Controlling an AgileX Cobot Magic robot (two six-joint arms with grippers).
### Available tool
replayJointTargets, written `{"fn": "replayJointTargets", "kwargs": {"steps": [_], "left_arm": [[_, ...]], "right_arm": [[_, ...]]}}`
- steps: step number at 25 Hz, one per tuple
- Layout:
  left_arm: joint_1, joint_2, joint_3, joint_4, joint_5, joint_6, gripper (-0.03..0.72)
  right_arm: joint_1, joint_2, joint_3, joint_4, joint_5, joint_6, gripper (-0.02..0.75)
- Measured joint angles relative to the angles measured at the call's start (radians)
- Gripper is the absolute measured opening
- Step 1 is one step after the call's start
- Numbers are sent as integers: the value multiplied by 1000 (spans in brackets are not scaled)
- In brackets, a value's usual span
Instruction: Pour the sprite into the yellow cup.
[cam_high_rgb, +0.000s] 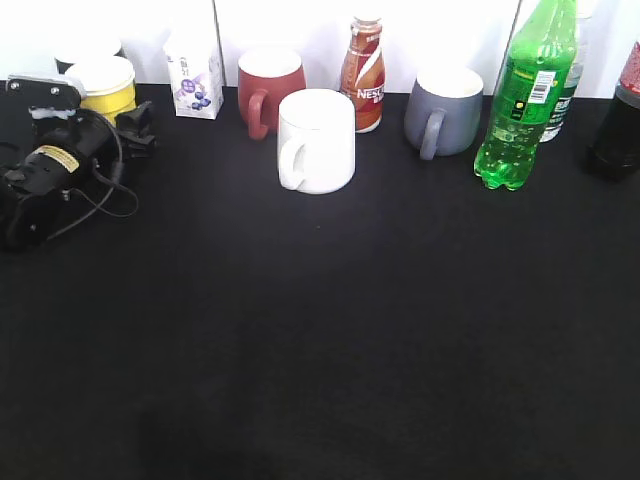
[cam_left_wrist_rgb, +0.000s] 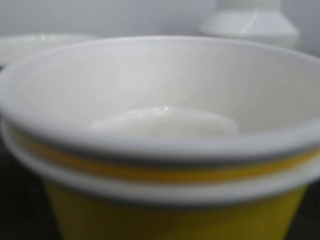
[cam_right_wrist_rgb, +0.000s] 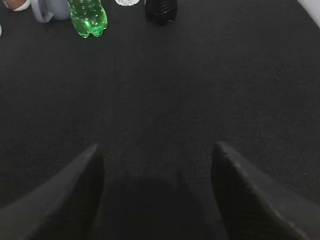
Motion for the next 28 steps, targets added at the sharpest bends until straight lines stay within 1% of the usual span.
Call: {"fn": "replayJointTargets", "kwargs": {"steps": [1, 3, 6, 8, 9, 10, 11, 12, 13, 15, 16, 17, 19, 21, 22, 23, 24, 25, 26, 27, 28], "left_arm": [[0, -8, 12, 14, -15, 0, 449], [0, -71, 83, 65, -46, 0, 448], [-2, -225, 283, 168, -59, -13, 448], [-3, -331, 422, 213, -96, -19, 448], [-9, -377, 480, 228, -110, -20, 448], [-18, -418, 524, 254, -118, -20, 448], [-32, -441, 560, 274, -123, -21, 448], [-47, -451, 586, 280, -125, -22, 448], [-64, -452, 606, 282, -124, -22, 448], [-95, -452, 616, 289, -125, -23, 448], [-102, -452, 617, 289, -125, -23, 448], [-105, -452, 617, 290, -125, -23, 448], [-104, -452, 617, 290, -125, -23, 448], [-104, -452, 617, 290, -124, -23, 448], [-104, -452, 617, 290, -124, -23, 448], [-104, -452, 617, 290, -124, -23, 448], [-104, -452, 617, 290, -124, -23, 448], [-104, -452, 617, 290, -124, -23, 448], [-104, -452, 617, 290, -124, -23, 448], [-104, -452, 617, 290, -124, -23, 448], [-104, -452, 617, 290, -124, -23, 448]], "right_arm": [[0, 0, 0, 10, 0, 0, 513], [0, 0, 0, 0, 0, 0, 513], [0, 0, 0, 21, 0, 13, 513], [0, 0, -1, 43, -1, 14, 513], [0, 0, -10, 59, -33, 14, 513], [0, 0, -10, 73, -159, 15, 513], [0, 0, 21, 69, -316, 12, 513], [0, 7, 87, 59, -490, 7, 513], [0, 44, 155, 54, -628, 7, 513], [0, 177, 274, 50, -909, 7, 513], [0, 278, 308, 56, -1042, 7, 513], [0, 385, 317, 41, -1145, 7, 513], [0, 636, 317, 0, -1386, 7, 513], [0, 867, 317, 0, -1608, 7, 513], [0, 996, 312, -26, -1695, 7, 513], [0, 1082, 289, -83, -1738, 7, 513], [0, 1176, 254, -167, -1775, 7, 513], [0, 1244, 223, -209, -1813, 18, 513], [9, 1314, 194, -214, -1844, 50, 513], [44, 1356, 176, -176, -1855, 64, 513], [108, 1401, 157, -114, -1858, 44, 513]]}}
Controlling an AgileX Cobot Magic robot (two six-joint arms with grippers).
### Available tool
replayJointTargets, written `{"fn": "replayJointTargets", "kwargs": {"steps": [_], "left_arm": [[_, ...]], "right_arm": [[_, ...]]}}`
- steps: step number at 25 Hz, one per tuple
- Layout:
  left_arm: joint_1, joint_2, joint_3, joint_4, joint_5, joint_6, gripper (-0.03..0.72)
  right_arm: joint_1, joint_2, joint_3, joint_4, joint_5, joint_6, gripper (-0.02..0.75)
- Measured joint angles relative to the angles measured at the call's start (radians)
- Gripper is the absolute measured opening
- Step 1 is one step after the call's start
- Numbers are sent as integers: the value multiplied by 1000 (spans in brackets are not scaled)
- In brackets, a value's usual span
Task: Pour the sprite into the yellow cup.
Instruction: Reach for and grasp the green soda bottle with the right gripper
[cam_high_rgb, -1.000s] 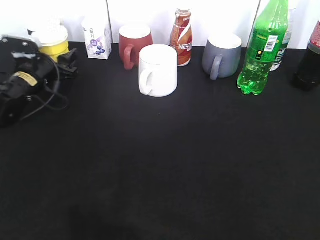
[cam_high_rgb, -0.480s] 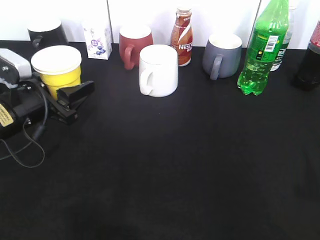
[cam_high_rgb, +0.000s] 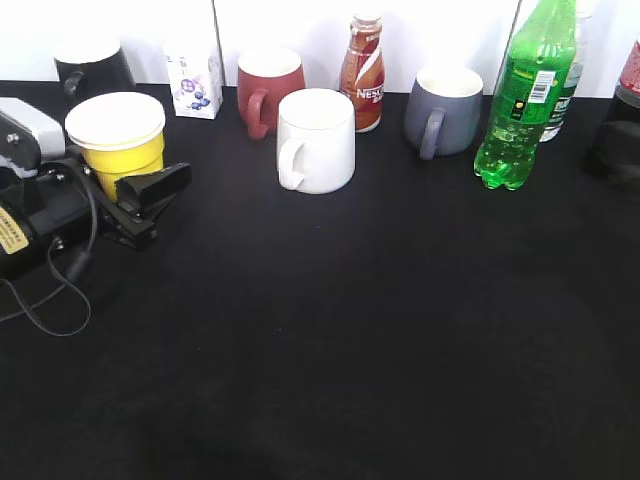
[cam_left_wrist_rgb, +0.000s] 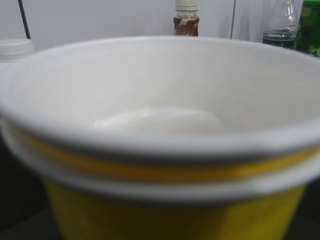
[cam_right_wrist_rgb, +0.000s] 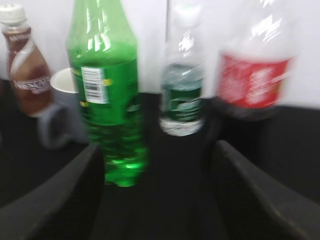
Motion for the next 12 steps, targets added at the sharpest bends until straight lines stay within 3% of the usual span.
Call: {"fn": "replayJointTargets", "kwargs": {"steps": [1, 3, 5, 12], "left_arm": [[0, 0, 0, 0, 0, 0, 448], [0, 0, 0, 2, 0, 0, 448], [0, 0, 0, 10, 0, 0, 448], [0, 0, 0, 20, 0, 0, 448]], "right_arm": [[89, 47, -22, 94, -5, -61, 513], [163, 149, -57, 220, -58, -114, 526], [168, 233, -73, 251, -213, -99, 641], [168, 497, -289, 251, -317, -71, 660]]}}
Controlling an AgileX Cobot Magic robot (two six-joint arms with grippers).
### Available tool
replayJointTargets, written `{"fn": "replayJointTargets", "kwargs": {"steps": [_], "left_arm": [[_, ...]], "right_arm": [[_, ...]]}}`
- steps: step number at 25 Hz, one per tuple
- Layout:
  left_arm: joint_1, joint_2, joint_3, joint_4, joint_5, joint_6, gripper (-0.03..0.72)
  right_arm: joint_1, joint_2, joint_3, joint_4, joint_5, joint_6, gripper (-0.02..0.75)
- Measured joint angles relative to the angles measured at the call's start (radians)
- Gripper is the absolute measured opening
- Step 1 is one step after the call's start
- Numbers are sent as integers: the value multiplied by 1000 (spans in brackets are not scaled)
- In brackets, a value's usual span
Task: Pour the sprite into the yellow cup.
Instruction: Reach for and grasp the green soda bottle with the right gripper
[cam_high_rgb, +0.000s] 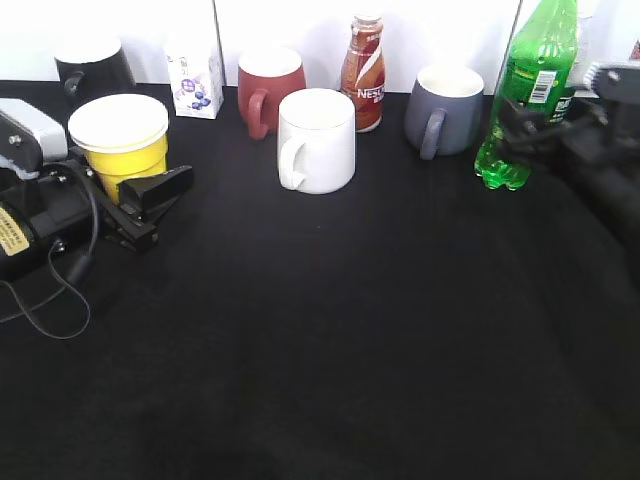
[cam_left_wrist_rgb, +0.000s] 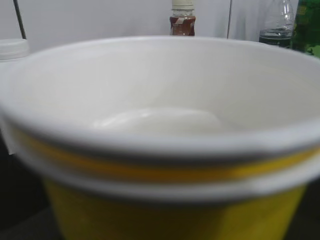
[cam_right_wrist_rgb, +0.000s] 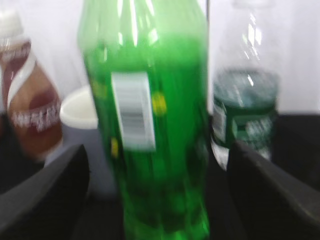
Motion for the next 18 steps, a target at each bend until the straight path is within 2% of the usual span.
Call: {"fn": "replayJointTargets", "kwargs": {"steps": [12, 17, 18], "left_arm": [[0, 0, 0, 1, 0, 0, 448], [0, 0, 0, 1, 0, 0, 448], [0, 0, 0, 1, 0, 0, 448]], "right_arm": [[0, 246, -239, 10, 0, -3, 638], [0, 259, -242, 15, 0, -48, 436], [0, 259, -242, 15, -1, -68, 435]]}}
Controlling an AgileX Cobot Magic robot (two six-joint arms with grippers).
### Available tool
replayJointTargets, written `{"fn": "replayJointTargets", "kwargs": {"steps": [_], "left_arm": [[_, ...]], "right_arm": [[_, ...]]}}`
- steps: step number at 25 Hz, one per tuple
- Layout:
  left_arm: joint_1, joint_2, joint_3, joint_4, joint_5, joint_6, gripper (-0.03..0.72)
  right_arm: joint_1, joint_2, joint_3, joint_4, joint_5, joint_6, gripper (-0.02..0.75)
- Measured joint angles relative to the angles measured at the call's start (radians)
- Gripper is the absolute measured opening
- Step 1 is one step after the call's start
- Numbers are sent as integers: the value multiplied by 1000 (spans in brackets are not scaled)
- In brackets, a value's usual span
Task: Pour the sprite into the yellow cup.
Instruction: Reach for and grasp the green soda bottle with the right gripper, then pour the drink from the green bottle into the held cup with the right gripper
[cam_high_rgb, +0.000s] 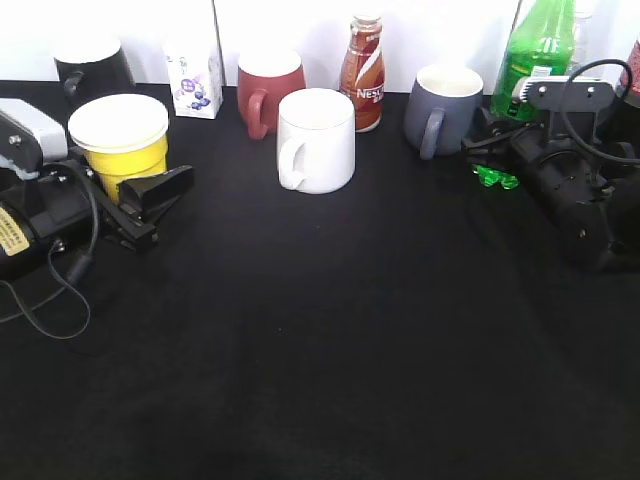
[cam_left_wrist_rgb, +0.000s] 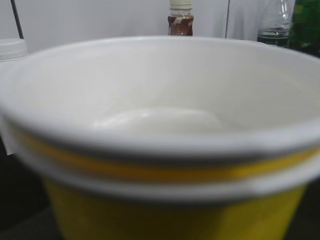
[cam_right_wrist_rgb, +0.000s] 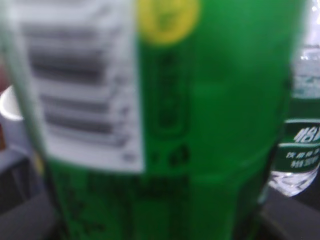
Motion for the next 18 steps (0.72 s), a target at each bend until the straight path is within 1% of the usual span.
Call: {"fn": "replayJointTargets", "kwargs": {"steps": [2, 3, 4, 6, 8, 9, 11, 12, 13, 15, 16, 18], "left_arm": [[0, 0, 0, 3, 4, 0, 448], [0, 0, 0, 21, 9, 0, 448], [0, 0, 0, 58, 9, 0, 448], [-11, 0, 0, 141, 12, 0, 448], [-58, 0, 0, 162, 12, 0, 448], [-91, 0, 0, 164, 12, 0, 448], [-147, 0, 0, 163, 12, 0, 448], [-172, 0, 0, 163, 12, 0, 448], [-195, 0, 0, 158, 12, 0, 448], [-222, 0, 0, 147, 12, 0, 448], [-225, 0, 0, 146, 12, 0, 448], [-225, 0, 0, 142, 12, 0, 448]], "right_arm": [[0, -23, 33, -4, -4, -13, 435], [0, -57, 82, -21, -5, -14, 434], [0, -110, 134, -46, -5, -16, 433], [0, -228, 234, -131, -11, -29, 433], [3, -343, 302, -266, -17, -33, 430], [3, -396, 309, -325, 10, -34, 430], [4, -442, 310, -395, 41, -36, 430], [20, -447, 310, -405, 60, -36, 430], [62, -447, 310, -405, 95, -51, 430], [175, -434, 297, -379, 143, -158, 430], [202, -418, 276, -379, 145, -178, 430], [211, -387, 239, -363, 153, -277, 430]]}}
